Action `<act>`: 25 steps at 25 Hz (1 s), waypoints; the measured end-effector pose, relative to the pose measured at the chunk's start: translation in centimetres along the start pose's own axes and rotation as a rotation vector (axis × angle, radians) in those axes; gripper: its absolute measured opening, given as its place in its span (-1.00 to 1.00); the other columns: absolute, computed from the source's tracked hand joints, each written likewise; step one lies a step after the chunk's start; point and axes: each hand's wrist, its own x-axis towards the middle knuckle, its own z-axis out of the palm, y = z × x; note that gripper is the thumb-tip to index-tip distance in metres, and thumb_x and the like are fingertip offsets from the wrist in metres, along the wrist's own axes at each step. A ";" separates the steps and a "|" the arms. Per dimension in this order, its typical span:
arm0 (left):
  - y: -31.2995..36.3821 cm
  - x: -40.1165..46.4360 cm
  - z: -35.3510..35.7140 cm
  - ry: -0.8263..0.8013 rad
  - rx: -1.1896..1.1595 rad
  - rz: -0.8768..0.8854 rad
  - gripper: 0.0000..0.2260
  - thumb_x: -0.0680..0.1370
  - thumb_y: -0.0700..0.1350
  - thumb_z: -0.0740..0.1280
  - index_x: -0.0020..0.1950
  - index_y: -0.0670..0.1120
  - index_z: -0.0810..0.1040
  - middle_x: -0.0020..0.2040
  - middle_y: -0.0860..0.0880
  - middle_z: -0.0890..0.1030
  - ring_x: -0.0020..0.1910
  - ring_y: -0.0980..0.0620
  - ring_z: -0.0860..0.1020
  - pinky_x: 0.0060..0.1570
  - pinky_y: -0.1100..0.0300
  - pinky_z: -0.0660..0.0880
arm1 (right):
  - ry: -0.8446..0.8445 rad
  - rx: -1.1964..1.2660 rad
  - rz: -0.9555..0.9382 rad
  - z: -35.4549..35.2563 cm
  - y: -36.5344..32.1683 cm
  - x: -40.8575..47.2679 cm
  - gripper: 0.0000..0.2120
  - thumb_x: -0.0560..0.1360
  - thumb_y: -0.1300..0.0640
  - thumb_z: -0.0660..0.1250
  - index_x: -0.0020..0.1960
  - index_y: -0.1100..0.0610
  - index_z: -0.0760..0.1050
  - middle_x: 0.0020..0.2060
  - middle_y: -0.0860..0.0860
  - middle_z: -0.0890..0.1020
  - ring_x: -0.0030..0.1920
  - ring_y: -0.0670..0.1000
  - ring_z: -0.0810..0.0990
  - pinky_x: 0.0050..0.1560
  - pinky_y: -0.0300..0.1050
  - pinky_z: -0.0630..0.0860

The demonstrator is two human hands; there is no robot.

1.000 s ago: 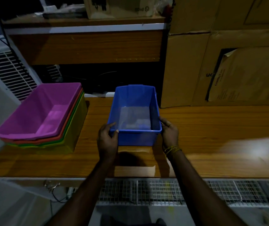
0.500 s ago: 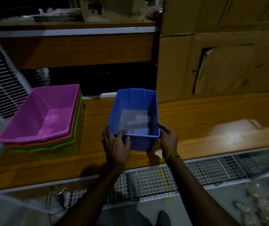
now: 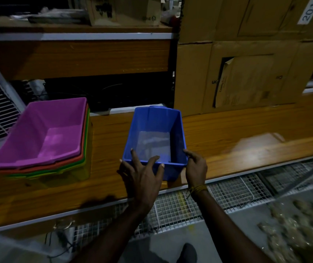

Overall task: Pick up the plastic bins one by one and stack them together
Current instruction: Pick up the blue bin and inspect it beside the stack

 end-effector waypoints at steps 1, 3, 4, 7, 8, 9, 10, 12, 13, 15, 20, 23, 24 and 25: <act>0.1 0.1 0.0 -0.002 -0.007 -0.006 -0.66 0.53 0.30 0.18 0.29 0.33 0.45 0.62 -0.10 -0.08 0.52 -0.45 -0.15 0.39 -0.43 0.08 | 0.004 -0.005 0.004 0.0 0.0 0.0 -0.62 0.54 0.36 0.15 0.07 0.02 0.64 0.10 0.12 0.66 0.09 0.15 0.63 0.13 0.12 0.60; 0.1 0.5 0.0 0.004 -0.053 -0.009 -0.69 0.52 0.30 0.16 0.22 0.33 0.48 0.62 -0.08 -0.04 0.53 -0.44 -0.15 0.39 -0.43 0.07 | 0.004 0.003 0.014 0.1 -0.1 0.1 -0.63 0.54 0.36 0.16 0.07 0.03 0.65 0.09 0.10 0.66 0.09 0.14 0.62 0.13 0.10 0.60; -0.2 0.9 0.1 0.011 -0.081 -0.004 -0.72 0.51 0.29 0.17 0.16 0.31 0.51 0.61 -0.07 0.01 0.53 -0.43 -0.13 0.39 -0.43 0.08 | -0.005 0.004 0.011 0.1 0.0 0.2 -0.65 0.54 0.36 0.17 0.07 0.05 0.65 0.07 0.09 0.66 0.10 0.12 0.62 0.15 0.09 0.59; -1.6 3.2 -0.2 0.039 -0.159 0.019 -0.82 0.52 0.23 0.27 0.01 0.21 0.58 0.55 -0.12 0.25 0.54 -0.39 -0.05 0.46 -0.36 0.03 | -0.072 -0.027 -0.038 0.1 0.0 0.6 -0.71 0.52 0.34 0.26 0.08 0.09 0.67 0.03 0.07 0.65 0.08 0.04 0.61 0.16 0.03 0.57; -2.1 4.2 -0.5 0.058 -0.169 0.034 -0.84 0.52 0.21 0.30 -0.02 0.19 0.60 0.51 -0.15 0.31 0.54 -0.37 0.00 0.47 -0.31 0.02 | -0.111 -0.039 -0.067 0.2 0.0 0.7 -0.73 0.52 0.34 0.29 0.10 0.09 0.67 0.02 0.07 0.64 0.06 0.01 0.61 0.14 -0.01 0.57; -2.4 5.0 -0.8 0.085 -0.161 0.051 -0.86 0.52 0.17 0.32 -0.02 0.18 0.61 0.48 -0.17 0.35 0.54 -0.36 0.06 0.47 -0.26 0.04 | -0.152 -0.059 -0.106 0.3 0.1 0.7 -0.73 0.52 0.34 0.31 0.12 0.10 0.66 0.02 0.07 0.63 0.04 -0.01 0.60 0.12 -0.09 0.56; -2.3 5.6 -1.0 0.113 -0.142 0.063 -0.88 0.53 0.12 0.33 -0.01 0.16 0.62 0.45 -0.18 0.39 0.53 -0.34 0.11 0.47 -0.23 0.08 | -0.190 -0.089 -0.165 0.4 0.2 0.7 -0.72 0.52 0.34 0.32 0.14 0.10 0.65 0.01 0.08 0.61 0.03 -0.02 0.58 0.09 -0.23 0.53; -1.0 5.5 -1.1 0.127 -0.124 0.060 -0.88 0.54 0.02 0.33 0.02 0.13 0.63 0.40 -0.15 0.44 0.50 -0.26 0.19 0.45 -0.14 0.21 | -0.248 -0.160 -0.291 0.8 0.6 0.7 -0.71 0.53 0.33 0.34 0.18 0.09 0.64 -0.02 0.11 0.59 -0.01 -0.08 0.54 0.00 -0.47 0.42; -0.1 5.1 -1.0 0.108 -0.137 0.061 -0.87 0.53 0.01 0.32 0.02 0.11 0.64 0.35 -0.11 0.47 0.47 -0.20 0.25 0.40 -0.10 0.29 | -0.277 -0.186 -0.338 1.1 0.8 0.7 -0.71 0.53 0.31 0.35 0.19 0.07 0.64 -0.03 0.11 0.59 -0.02 -0.10 0.53 -0.01 -0.48 0.40; 1.0 4.0 -0.1 0.052 -0.184 0.134 -0.81 0.51 0.09 0.27 -0.01 0.07 0.63 0.19 -0.04 0.54 0.35 -0.10 0.38 0.31 -0.02 0.38 | -0.333 -0.206 -0.385 1.7 1.1 0.8 -0.73 0.53 0.26 0.39 0.17 0.02 0.64 -0.03 0.09 0.58 -0.02 -0.11 0.55 0.02 -0.35 0.47; -1.0 3.5 1.3 0.007 -0.352 0.259 -0.74 0.47 0.13 0.27 -0.08 -0.03 0.60 -0.03 -0.01 0.54 0.34 -0.05 0.44 0.43 0.23 0.17 | -0.407 -0.244 -0.439 1.7 0.7 2.6 -0.72 0.52 0.22 0.39 0.15 -0.08 0.61 -0.01 -0.01 0.48 0.01 -0.11 0.51 0.03 -0.23 0.49; -2.7 4.0 0.1 0.039 -0.447 0.348 -0.82 0.44 0.02 0.38 -0.16 -0.09 0.59 -0.12 0.00 0.52 0.05 0.15 0.51 0.50 0.14 0.19 | -0.410 -0.345 -0.438 1.8 0.7 4.3 -0.72 0.49 0.17 0.42 0.19 -0.02 0.59 0.12 0.02 0.41 0.15 0.03 0.48 0.14 0.00 0.55; -3.5 4.2 -0.2 0.058 -0.468 0.381 -0.84 0.43 -0.02 0.41 -0.19 -0.10 0.57 -0.15 0.00 0.52 -0.03 0.16 0.52 0.51 0.11 0.18 | -0.393 -0.376 -0.434 1.9 0.7 4.8 -0.72 0.49 0.14 0.43 0.19 -0.02 0.58 0.19 0.05 0.39 0.22 0.08 0.47 0.20 0.06 0.54; -4.3 4.5 -0.4 0.079 -0.477 0.404 -0.84 0.42 -0.05 0.44 -0.21 -0.11 0.56 -0.15 -0.01 0.52 -0.07 0.15 0.53 0.52 0.08 0.18 | -0.370 -0.410 -0.428 1.9 0.8 5.3 -0.72 0.49 0.12 0.42 0.19 -0.03 0.58 0.27 0.10 0.37 0.30 0.12 0.43 0.27 0.09 0.51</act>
